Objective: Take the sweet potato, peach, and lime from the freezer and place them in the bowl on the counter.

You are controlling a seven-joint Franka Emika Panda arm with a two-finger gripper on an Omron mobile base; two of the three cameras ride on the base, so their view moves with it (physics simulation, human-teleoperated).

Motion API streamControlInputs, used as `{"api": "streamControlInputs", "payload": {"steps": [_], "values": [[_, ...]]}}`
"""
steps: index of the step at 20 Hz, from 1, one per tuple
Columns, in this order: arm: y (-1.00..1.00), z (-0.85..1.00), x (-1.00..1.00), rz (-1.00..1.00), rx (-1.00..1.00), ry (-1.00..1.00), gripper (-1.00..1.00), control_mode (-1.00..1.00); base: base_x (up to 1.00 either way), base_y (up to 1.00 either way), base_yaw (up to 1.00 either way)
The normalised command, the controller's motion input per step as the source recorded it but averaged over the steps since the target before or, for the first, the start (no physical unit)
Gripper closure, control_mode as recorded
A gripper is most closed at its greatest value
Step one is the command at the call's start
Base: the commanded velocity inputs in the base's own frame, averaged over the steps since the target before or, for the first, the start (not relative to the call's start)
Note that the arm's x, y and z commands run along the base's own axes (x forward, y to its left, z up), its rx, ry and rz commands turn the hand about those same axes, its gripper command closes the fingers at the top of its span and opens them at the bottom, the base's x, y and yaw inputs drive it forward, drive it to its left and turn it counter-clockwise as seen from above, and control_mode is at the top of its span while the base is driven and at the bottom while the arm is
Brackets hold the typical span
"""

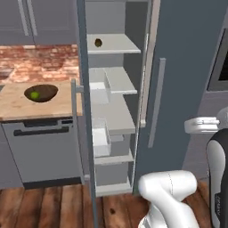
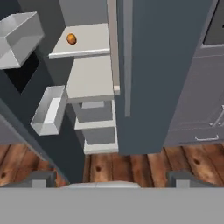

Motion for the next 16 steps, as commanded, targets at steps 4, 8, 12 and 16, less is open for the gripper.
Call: {"api": "streamControlInputs", "payload": {"steps": [4, 8, 12, 16], "values": [[0.00, 0.00, 0.00, 0.00, 0.00, 0.00, -1.00, 1.00, 1.00, -0.12, 0.21], [0.00, 0.00, 0.00, 0.00, 0.00, 0.00, -1.00, 1.00, 1.00, -0.12, 0.22], [0.00, 0.00, 0.00, 0.00, 0.00, 0.00, -1.00, 1.00, 1.00, 0.00, 0.23], [0.00, 0.00, 0.00, 0.00, 0.00, 0.00, -1.00, 1.00, 1.00, -0.04, 0.28]]}}
